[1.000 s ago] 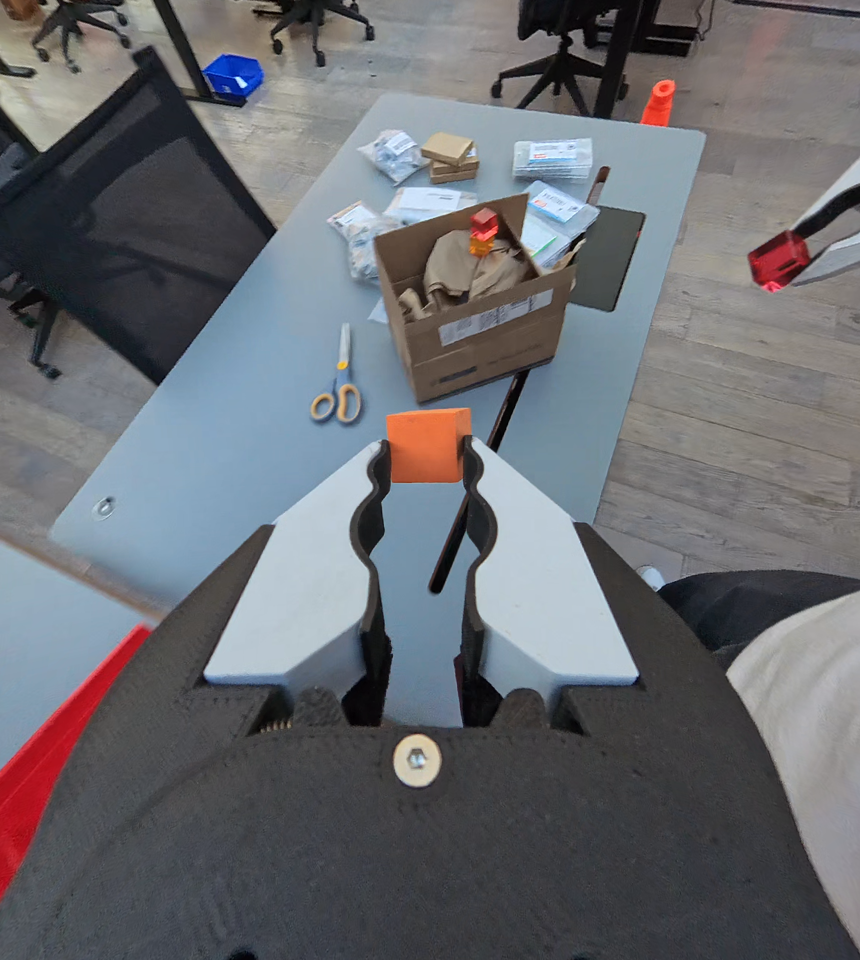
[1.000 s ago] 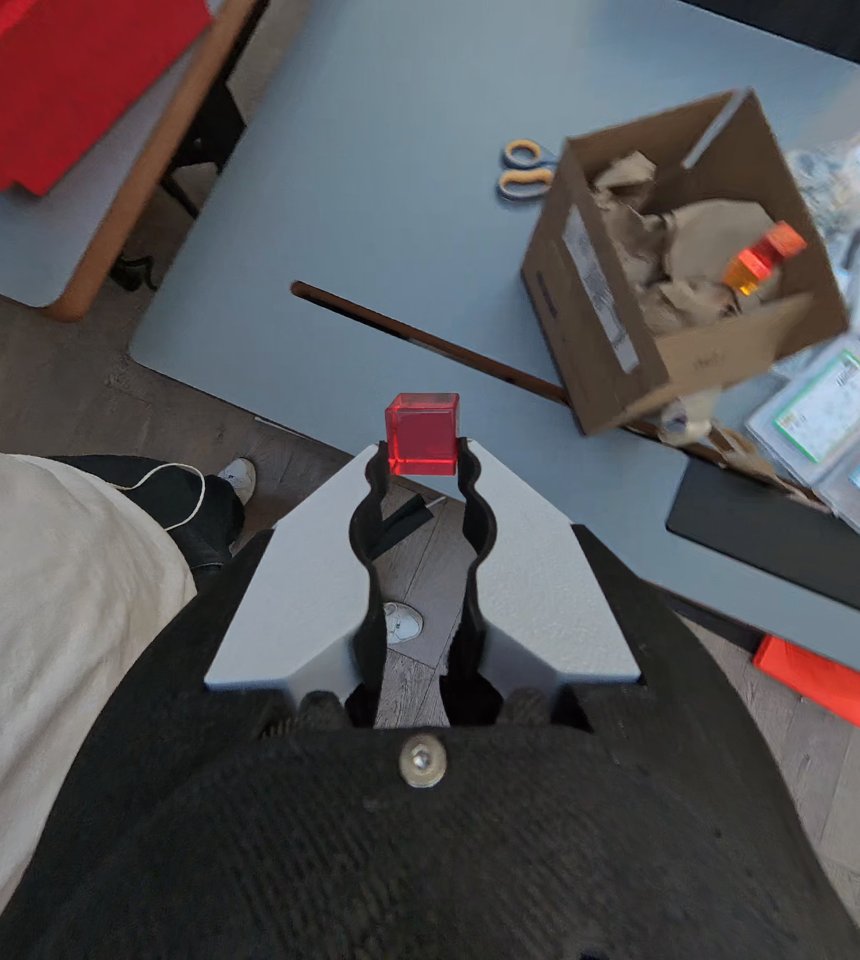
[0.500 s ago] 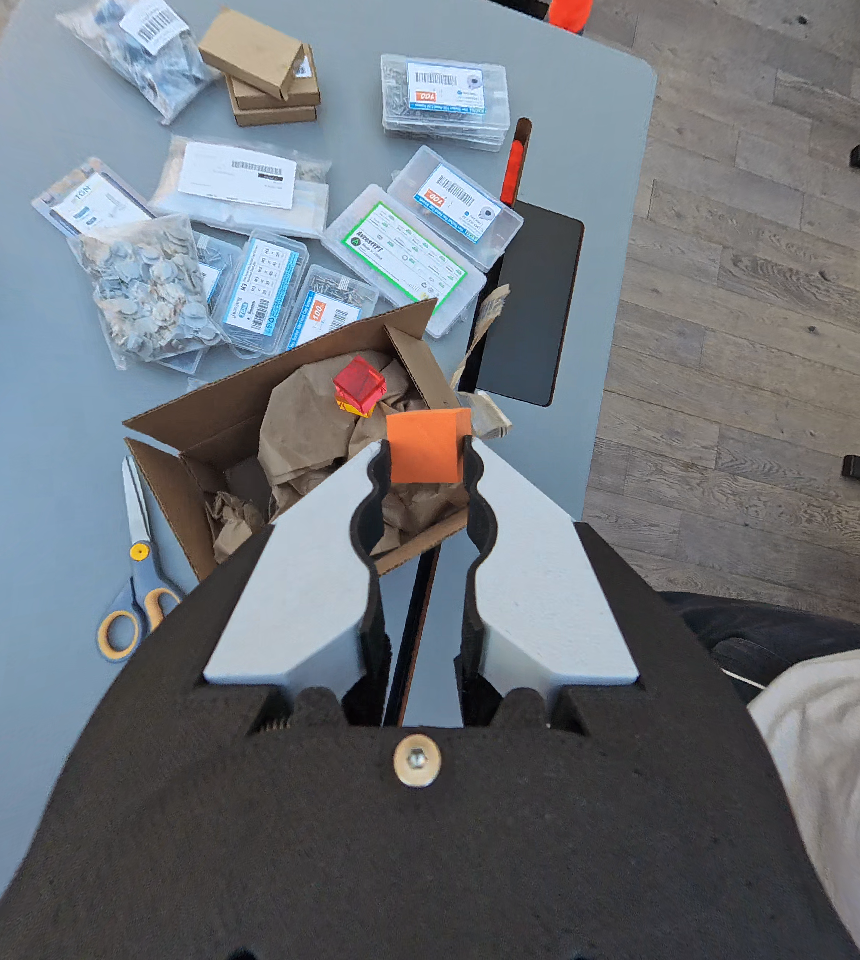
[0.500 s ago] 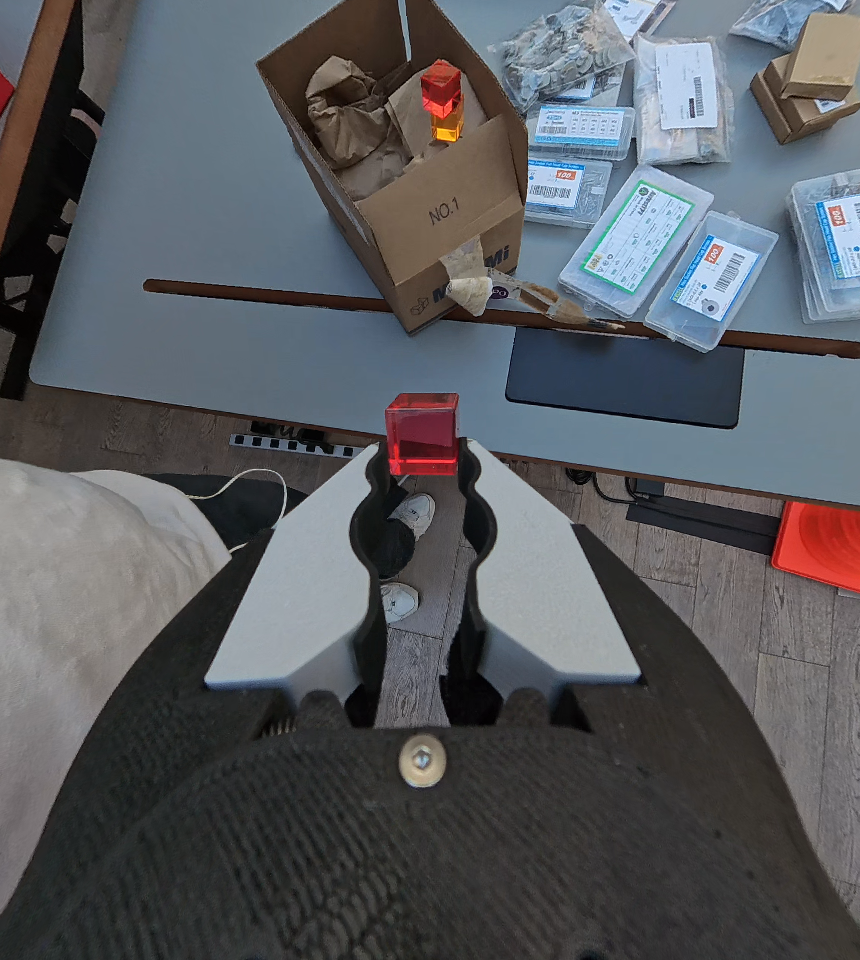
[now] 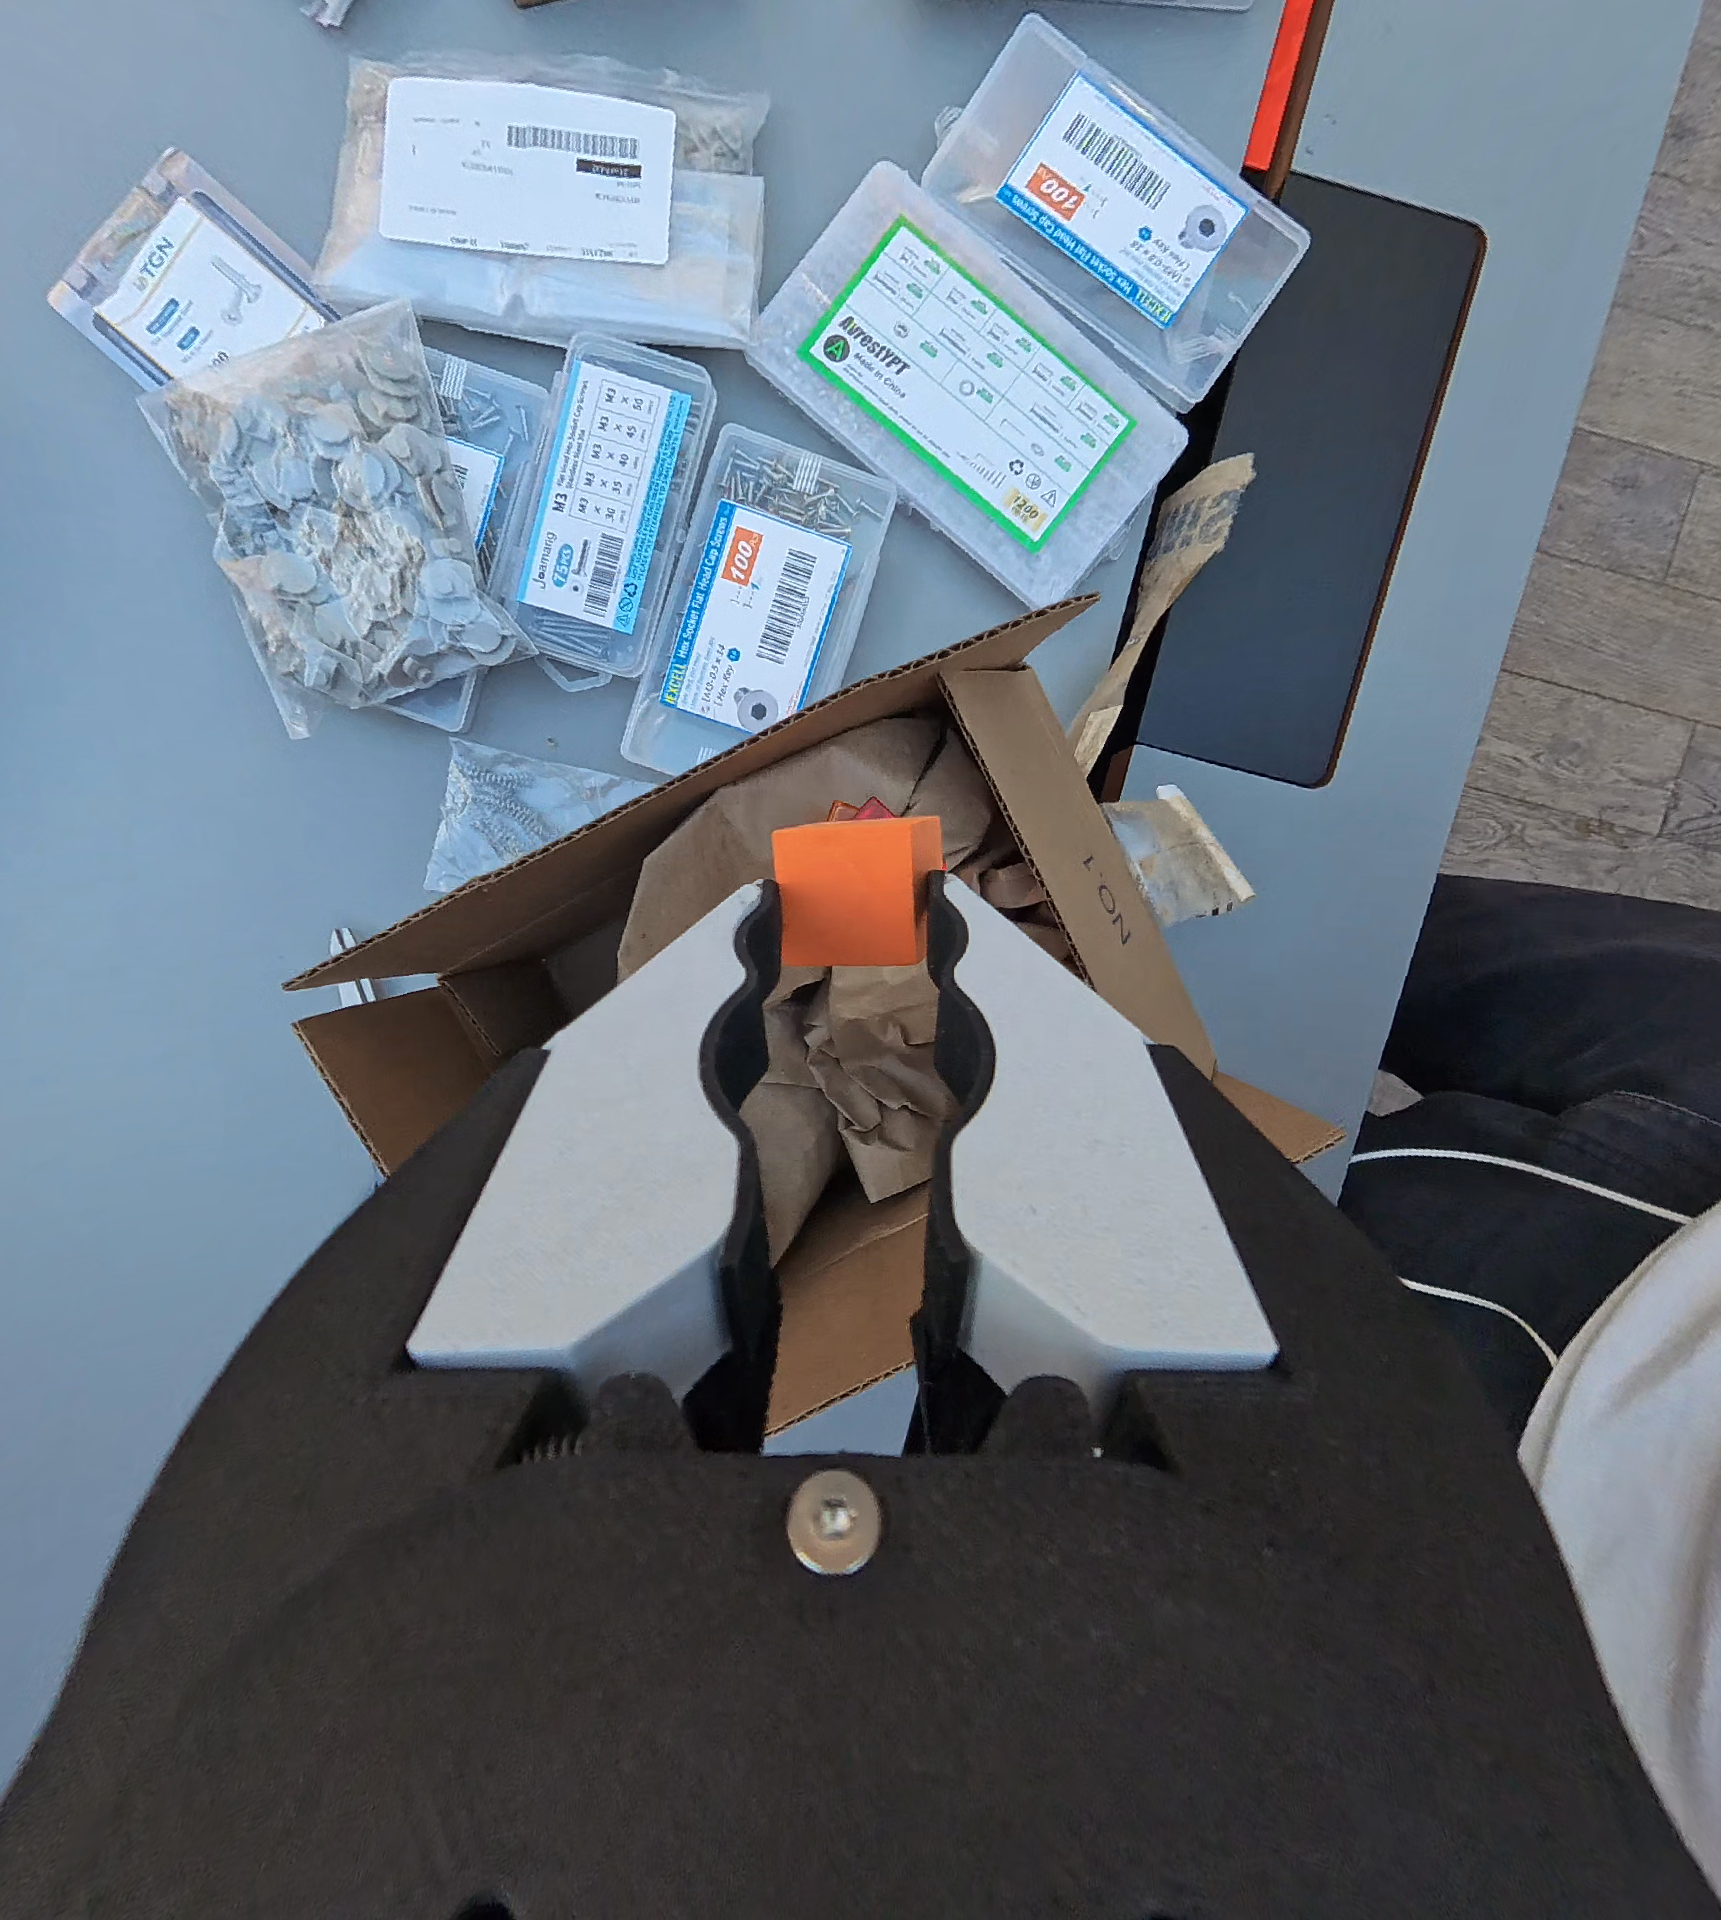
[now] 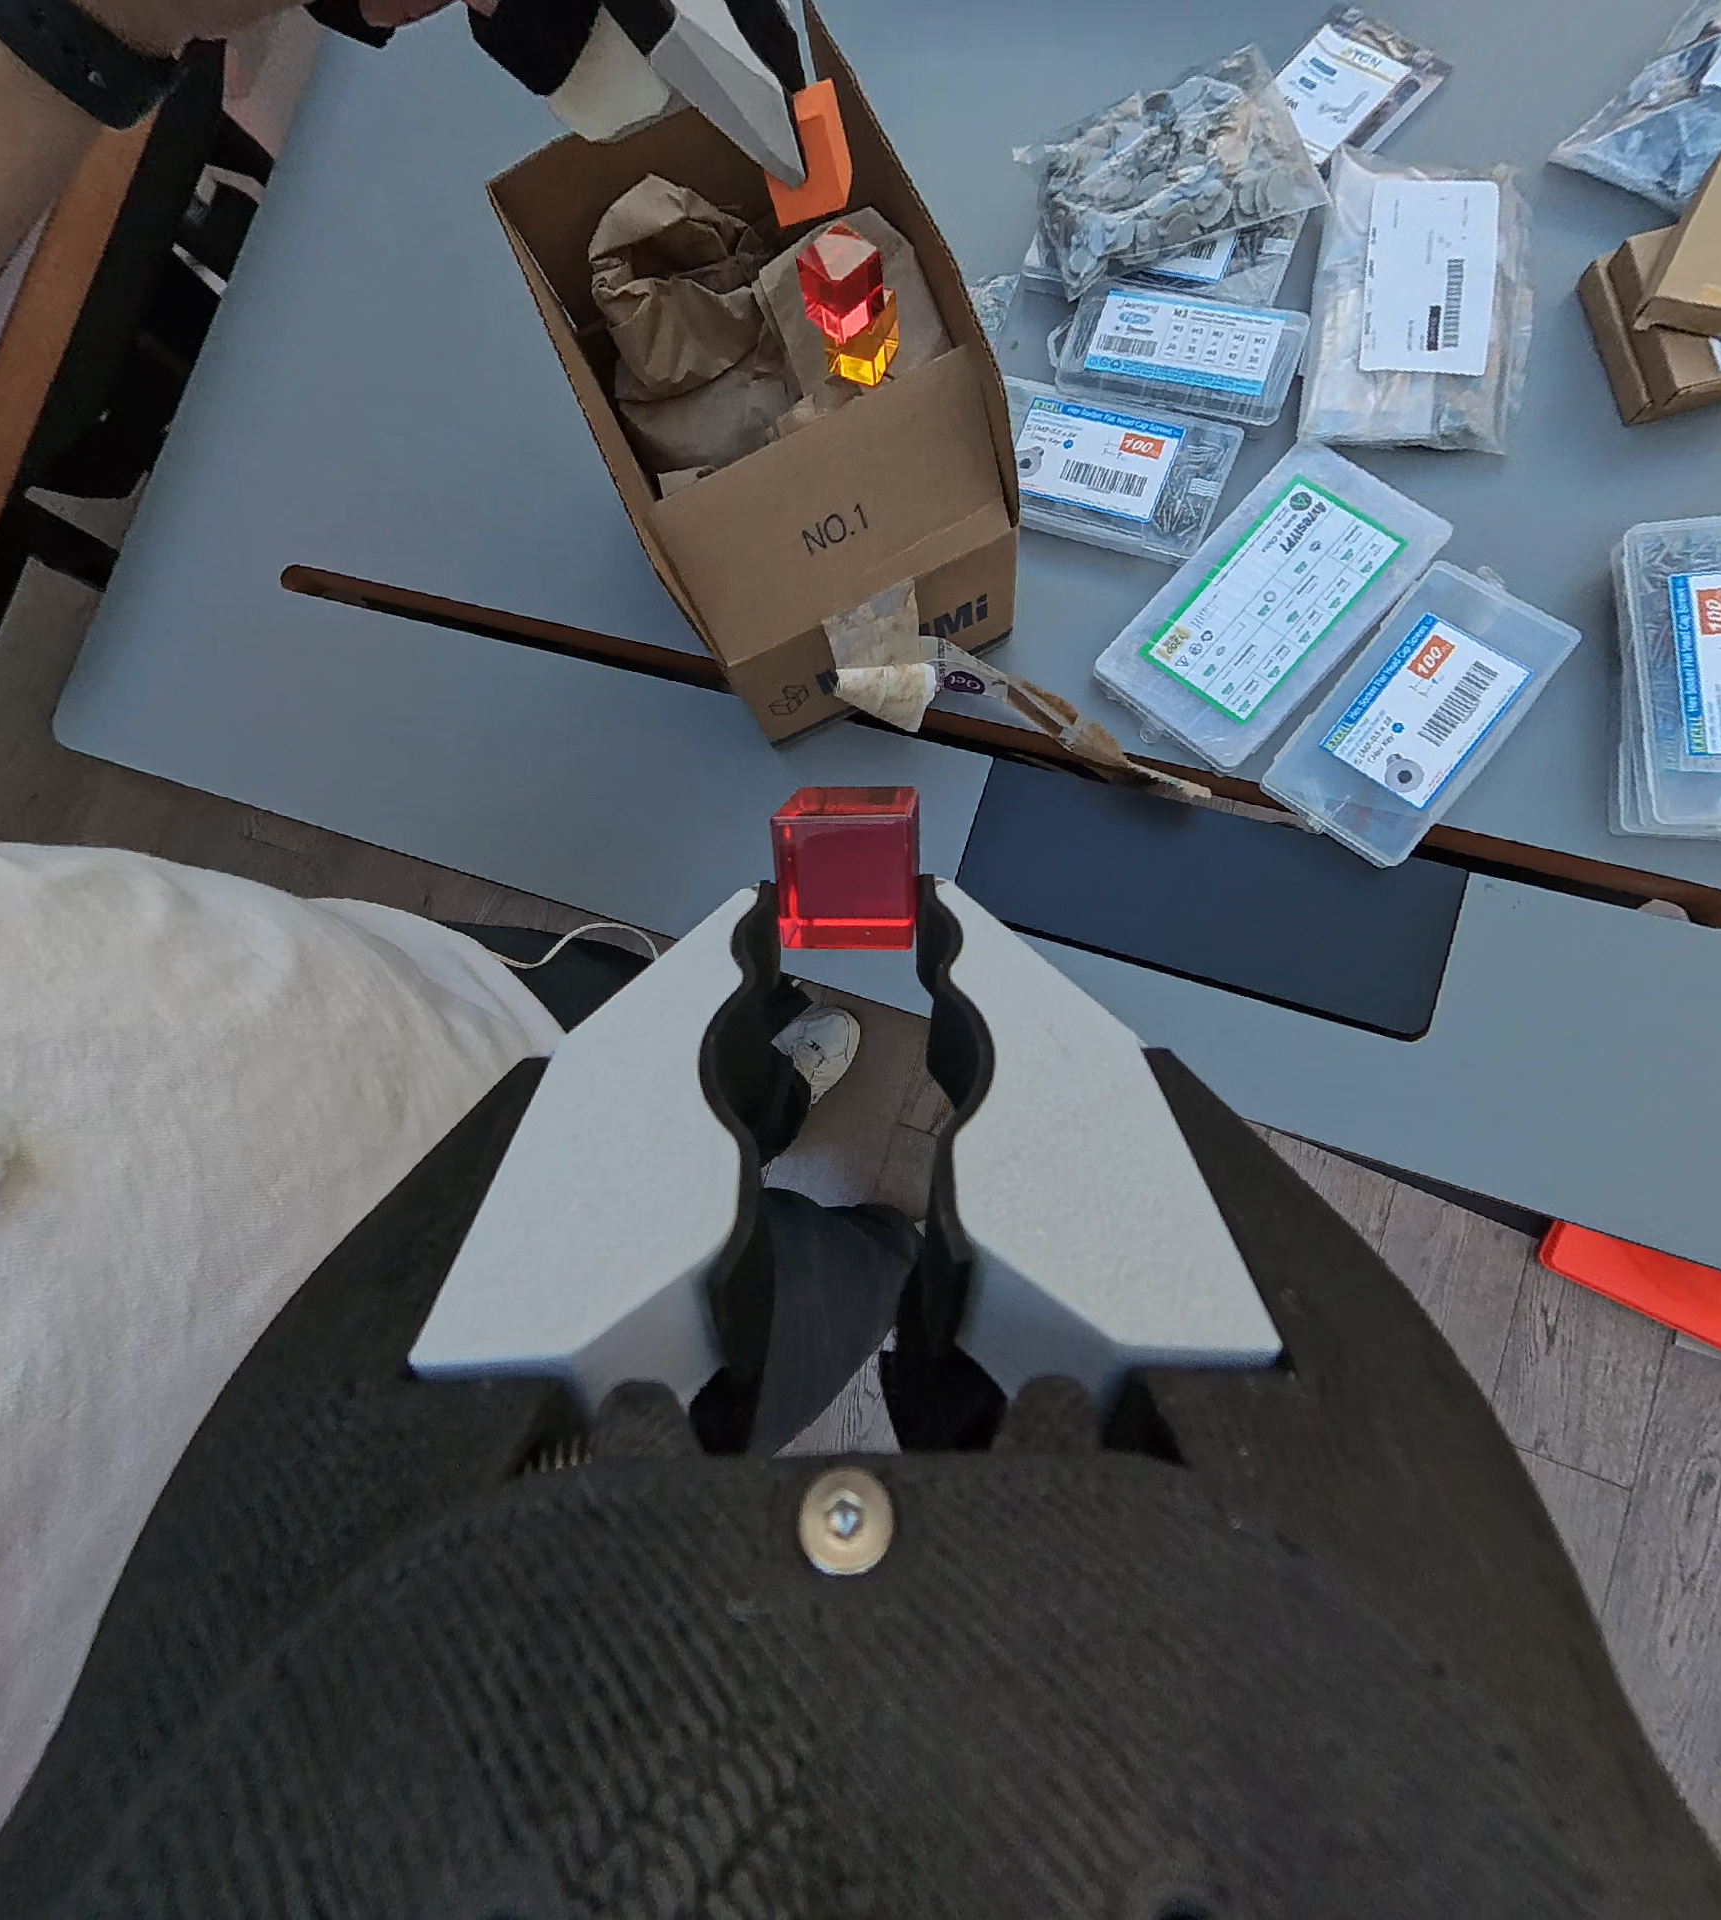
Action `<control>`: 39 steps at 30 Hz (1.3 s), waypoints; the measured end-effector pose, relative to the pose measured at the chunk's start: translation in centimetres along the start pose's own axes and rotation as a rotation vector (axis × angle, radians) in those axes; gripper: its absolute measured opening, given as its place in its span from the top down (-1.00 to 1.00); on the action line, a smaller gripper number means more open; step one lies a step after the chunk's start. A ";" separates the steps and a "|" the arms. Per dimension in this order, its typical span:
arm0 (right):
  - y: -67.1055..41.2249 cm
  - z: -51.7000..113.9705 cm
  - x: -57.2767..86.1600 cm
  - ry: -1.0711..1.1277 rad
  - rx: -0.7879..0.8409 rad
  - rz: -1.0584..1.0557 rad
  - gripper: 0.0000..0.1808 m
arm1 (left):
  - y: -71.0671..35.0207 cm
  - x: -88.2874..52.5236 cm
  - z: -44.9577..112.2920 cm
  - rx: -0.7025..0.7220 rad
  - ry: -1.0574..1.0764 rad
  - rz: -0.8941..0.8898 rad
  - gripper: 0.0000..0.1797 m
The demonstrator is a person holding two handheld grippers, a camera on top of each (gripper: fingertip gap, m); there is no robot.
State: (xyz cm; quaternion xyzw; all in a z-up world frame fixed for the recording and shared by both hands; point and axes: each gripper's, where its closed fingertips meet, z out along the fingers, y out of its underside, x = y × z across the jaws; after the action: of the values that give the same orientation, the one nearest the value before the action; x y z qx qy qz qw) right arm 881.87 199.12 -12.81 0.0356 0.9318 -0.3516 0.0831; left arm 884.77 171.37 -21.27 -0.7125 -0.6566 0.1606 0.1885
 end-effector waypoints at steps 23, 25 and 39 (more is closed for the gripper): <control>1.6 0.4 4.2 -0.081 -0.058 -0.014 0.73 | 0.3 -0.3 1.6 -0.121 -0.052 -0.054 0.70; 1.6 0.4 4.3 -0.082 -0.061 -0.013 0.73 | 0.2 -0.3 1.6 -0.118 -0.047 -0.055 0.70; 1.8 0.8 4.2 -0.091 -0.072 -0.021 0.73 | 0.5 -0.2 1.9 -0.137 -0.042 -0.037 0.70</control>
State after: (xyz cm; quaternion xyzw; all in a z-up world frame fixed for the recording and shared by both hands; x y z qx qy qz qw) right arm 878.06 199.96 -15.29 0.0070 0.9394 -0.3198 0.1229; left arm 884.31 171.26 -23.17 -0.7080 -0.6828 0.1268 0.1282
